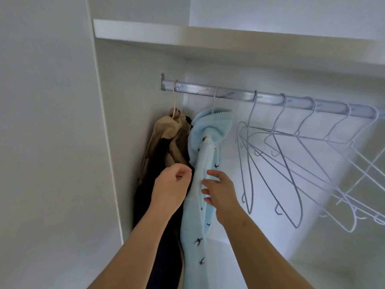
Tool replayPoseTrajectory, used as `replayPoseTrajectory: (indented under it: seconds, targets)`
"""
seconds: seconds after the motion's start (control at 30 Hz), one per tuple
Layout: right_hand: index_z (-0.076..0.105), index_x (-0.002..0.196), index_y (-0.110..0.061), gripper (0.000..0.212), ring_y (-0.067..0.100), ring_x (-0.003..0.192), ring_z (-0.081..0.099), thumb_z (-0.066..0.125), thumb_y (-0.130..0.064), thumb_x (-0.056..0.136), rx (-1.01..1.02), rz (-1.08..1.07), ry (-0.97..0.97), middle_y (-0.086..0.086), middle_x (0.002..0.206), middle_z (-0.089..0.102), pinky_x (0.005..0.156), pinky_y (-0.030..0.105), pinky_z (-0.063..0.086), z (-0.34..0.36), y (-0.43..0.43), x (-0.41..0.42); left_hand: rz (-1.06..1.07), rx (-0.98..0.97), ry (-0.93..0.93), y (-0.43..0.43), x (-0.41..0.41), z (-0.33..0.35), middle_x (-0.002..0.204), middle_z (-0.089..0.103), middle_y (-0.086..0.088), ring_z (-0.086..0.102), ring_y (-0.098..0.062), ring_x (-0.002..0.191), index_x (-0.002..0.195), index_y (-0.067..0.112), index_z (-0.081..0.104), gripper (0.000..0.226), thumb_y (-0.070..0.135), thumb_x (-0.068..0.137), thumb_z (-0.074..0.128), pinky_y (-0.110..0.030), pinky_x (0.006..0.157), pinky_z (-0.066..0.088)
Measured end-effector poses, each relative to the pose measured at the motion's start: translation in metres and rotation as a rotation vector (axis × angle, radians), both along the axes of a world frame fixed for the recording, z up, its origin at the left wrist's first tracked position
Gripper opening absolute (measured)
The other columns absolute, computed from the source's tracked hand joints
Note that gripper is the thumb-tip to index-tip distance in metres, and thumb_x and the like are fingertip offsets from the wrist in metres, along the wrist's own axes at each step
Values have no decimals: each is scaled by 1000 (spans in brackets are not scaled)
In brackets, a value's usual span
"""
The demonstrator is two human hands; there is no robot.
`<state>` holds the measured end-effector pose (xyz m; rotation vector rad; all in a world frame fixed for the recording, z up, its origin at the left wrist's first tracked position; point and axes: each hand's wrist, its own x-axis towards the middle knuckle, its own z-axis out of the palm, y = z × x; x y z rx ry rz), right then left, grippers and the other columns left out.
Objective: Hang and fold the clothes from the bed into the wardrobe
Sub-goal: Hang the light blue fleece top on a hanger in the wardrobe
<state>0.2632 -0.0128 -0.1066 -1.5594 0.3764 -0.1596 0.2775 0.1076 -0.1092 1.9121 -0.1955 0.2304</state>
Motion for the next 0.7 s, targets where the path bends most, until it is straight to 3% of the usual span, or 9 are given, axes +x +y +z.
replayPoseTrajectory:
  seconds: [0.13, 0.3, 0.5, 0.7]
  targets:
    - [57, 95, -22, 15, 11, 65, 55, 54, -10, 89, 69, -4, 72, 1, 85, 61, 58, 19, 46, -20, -7, -58, -23, -35, 67, -11, -47, -17, 87, 62, 16, 57, 2, 84, 82, 37, 58, 18, 23, 92, 53, -9, 68, 40]
    - [59, 88, -18, 9, 12, 61, 54, 53, -12, 90, 157, -50, 188, 1, 77, 63, 55, 20, 44, -53, -21, -139, -100, -62, 334, -27, -113, -56, 87, 62, 5, 60, -12, 82, 91, 27, 60, 9, 23, 93, 53, -29, 81, 47]
    - [58, 87, -16, 8, 13, 64, 54, 52, -14, 91, 232, -144, 319, 2, 78, 62, 57, 21, 44, -107, -36, -241, -153, -83, 630, -47, -205, -107, 85, 63, 1, 59, -9, 70, 88, 23, 61, 9, 18, 92, 54, -20, 60, 43]
    - [58, 89, -14, 7, 13, 62, 51, 52, -15, 91, 289, -317, 413, 3, 78, 60, 55, 21, 40, -149, -38, -345, -281, 26, 786, -56, -279, -140, 79, 63, 1, 60, -12, 71, 87, 20, 62, 9, 19, 92, 55, -21, 61, 45]
